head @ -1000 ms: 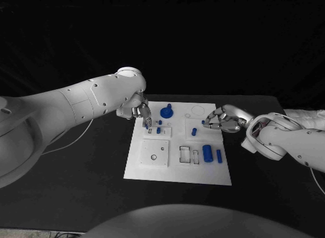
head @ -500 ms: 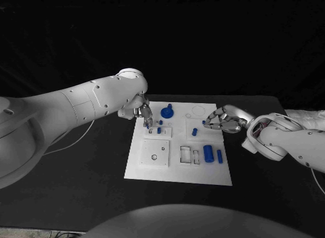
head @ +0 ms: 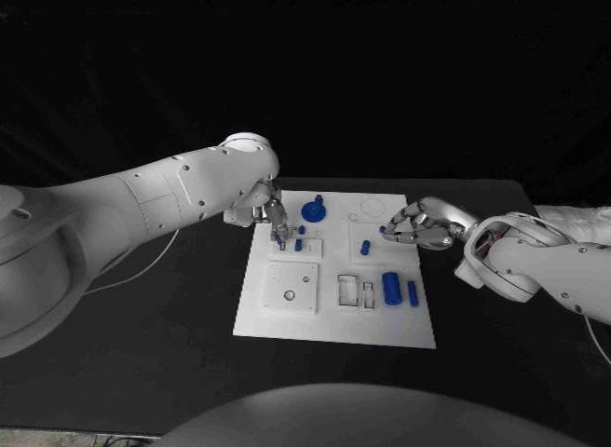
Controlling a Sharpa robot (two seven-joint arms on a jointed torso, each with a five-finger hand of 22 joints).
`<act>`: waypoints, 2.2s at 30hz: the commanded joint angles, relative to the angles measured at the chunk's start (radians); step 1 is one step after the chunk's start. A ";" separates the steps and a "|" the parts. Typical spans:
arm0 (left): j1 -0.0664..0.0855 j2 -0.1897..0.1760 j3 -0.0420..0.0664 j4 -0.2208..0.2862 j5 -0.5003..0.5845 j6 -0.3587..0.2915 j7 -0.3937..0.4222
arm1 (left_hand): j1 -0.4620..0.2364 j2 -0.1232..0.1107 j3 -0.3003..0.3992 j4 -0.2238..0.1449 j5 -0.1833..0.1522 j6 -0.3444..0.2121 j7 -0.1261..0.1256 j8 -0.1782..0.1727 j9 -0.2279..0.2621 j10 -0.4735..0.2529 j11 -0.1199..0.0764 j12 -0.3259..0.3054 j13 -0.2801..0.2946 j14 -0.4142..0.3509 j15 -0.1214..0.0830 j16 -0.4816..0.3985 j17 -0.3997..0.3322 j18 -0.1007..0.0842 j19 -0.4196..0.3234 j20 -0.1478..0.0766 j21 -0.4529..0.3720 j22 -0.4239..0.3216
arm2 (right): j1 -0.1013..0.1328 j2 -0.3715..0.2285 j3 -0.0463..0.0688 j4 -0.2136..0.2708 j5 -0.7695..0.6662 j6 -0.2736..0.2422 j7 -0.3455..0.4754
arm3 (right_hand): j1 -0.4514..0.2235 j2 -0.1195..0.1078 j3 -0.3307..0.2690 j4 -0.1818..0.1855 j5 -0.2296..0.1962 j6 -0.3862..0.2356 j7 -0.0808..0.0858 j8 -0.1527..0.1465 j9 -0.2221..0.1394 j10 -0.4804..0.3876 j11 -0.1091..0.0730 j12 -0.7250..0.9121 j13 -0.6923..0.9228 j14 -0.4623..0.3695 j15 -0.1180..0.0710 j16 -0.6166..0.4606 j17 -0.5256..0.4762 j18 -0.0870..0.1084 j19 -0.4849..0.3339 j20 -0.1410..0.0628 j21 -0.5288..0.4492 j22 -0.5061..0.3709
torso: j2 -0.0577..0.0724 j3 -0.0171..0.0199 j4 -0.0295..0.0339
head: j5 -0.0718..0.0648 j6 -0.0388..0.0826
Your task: Assemble the parts on the task board
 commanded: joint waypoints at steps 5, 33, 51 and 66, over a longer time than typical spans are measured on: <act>-0.004 0.006 0.001 -0.001 -0.001 -0.005 -0.023 | 0.004 0.010 0.095 -0.098 0.006 -0.001 -0.004 0.005 0.002 0.105 0.003 -0.001 0.260 0.104 0.006 0.002 0.263 0.008 -0.004 0.003 -0.004 0.190 | -0.001 0.000 0.000 0.001 -0.004 0.003 0.005 | 0.000 -0.002 0.004 0.004 0.004 0.004 0.000 -0.007 -0.001 0.108 0.001 -0.004 0.261 0.106 0.001 0.003 0.263 0.006 0.012 0.002 -0.005 0.216 | 0.000 0.0002 -0.0009 | -0.001 0.000; -0.021 0.007 -0.001 -0.009 -0.012 -0.019 -0.012 | 0.005 0.012 0.094 -0.098 0.008 -0.002 -0.004 0.004 0.001 0.103 0.003 -0.003 0.258 0.104 0.006 0.002 0.263 0.009 -0.006 0.004 -0.008 0.188 | -0.002 -0.001 0.000 0.002 -0.003 0.003 0.006 | 0.002 -0.003 0.005 0.003 0.004 0.004 0.000 -0.008 -0.002 0.108 0.001 -0.004 0.261 0.106 0.001 0.003 0.263 0.006 0.012 0.002 -0.005 0.216 | 0.000 0.0002 0.0001 | -0.004 0.000; -0.030 0.012 -0.003 -0.012 -0.006 -0.040 0.010 | 0.006 0.013 0.093 -0.097 0.008 -0.003 -0.004 0.004 0.001 0.103 0.004 -0.003 0.257 0.104 0.006 0.002 0.263 0.010 -0.007 0.004 -0.009 0.188 | -0.004 0.002 0.000 -0.006 0.005 0.002 0.008 | 0.002 -0.003 0.005 0.003 0.004 0.004 0.000 -0.008 -0.002 0.108 0.001 -0.004 0.261 0.106 0.001 0.003 0.263 0.006 0.012 0.002 -0.006 0.215 | 0.000 0.0001 0.0000 | -0.004 0.000; -0.041 0.012 -0.005 -0.005 -0.003 -0.034 0.014 | 0.007 0.015 0.092 -0.097 0.010 -0.005 -0.003 0.003 0.001 0.101 0.004 -0.005 0.255 0.104 0.007 0.002 0.263 0.010 -0.008 0.004 -0.013 0.187 | -0.005 0.001 0.000 -0.008 0.007 0.001 0.008 | 0.002 -0.003 0.005 0.003 0.004 0.004 0.000 -0.008 -0.002 0.108 0.001 -0.004 0.261 0.106 0.001 0.003 0.263 0.006 0.012 0.002 -0.006 0.215 | 0.000 -0.0002 0.0005 | -0.005 0.000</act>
